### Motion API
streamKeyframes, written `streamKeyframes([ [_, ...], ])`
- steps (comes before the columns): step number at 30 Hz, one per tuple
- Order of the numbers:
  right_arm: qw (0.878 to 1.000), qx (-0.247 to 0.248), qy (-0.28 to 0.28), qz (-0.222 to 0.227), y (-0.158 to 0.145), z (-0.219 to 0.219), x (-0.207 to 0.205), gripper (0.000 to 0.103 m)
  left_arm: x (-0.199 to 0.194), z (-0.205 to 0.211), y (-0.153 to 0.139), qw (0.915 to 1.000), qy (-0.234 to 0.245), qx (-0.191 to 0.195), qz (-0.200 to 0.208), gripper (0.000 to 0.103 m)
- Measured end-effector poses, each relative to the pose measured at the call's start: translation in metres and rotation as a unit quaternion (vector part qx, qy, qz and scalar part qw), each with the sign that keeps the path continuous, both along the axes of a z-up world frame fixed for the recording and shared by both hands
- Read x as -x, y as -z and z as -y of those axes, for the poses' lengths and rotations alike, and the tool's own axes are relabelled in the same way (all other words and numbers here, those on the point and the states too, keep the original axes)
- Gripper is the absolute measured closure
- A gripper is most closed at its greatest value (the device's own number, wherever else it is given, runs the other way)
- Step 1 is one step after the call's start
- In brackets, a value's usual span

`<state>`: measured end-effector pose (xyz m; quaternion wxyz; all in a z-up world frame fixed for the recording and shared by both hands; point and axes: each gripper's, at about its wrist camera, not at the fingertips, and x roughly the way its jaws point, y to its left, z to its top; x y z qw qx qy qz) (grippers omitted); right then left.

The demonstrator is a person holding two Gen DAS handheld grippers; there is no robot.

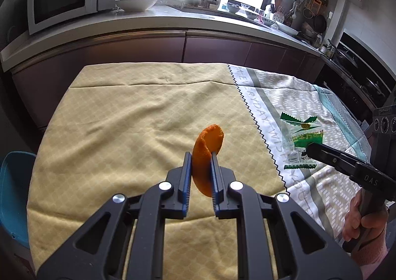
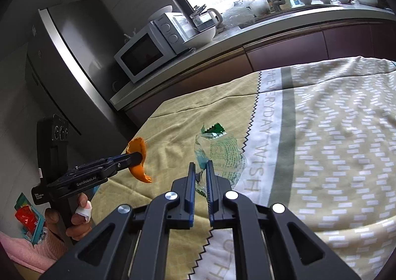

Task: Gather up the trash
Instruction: 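Carry the orange peel and green wrapper over to the blue bin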

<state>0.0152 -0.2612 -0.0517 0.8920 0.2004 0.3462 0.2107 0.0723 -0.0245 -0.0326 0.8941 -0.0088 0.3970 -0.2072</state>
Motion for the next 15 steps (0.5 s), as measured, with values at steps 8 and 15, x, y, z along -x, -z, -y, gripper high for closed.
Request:
streamKeyframes([
  [8, 0.999, -0.006, -0.041, -0.001, 0.000, -0.036, -0.004, 0.096, 0.014, -0.028, -0.004, 0.9997, -0.024, -0.002, 0.009, 0.089],
  [15, 0.997, -0.006, -0.071, 0.001, -0.004, -0.064, -0.009, 0.096, 0.022, -0.048, -0.006, 0.9991, -0.041, 0.002, 0.011, 0.089],
])
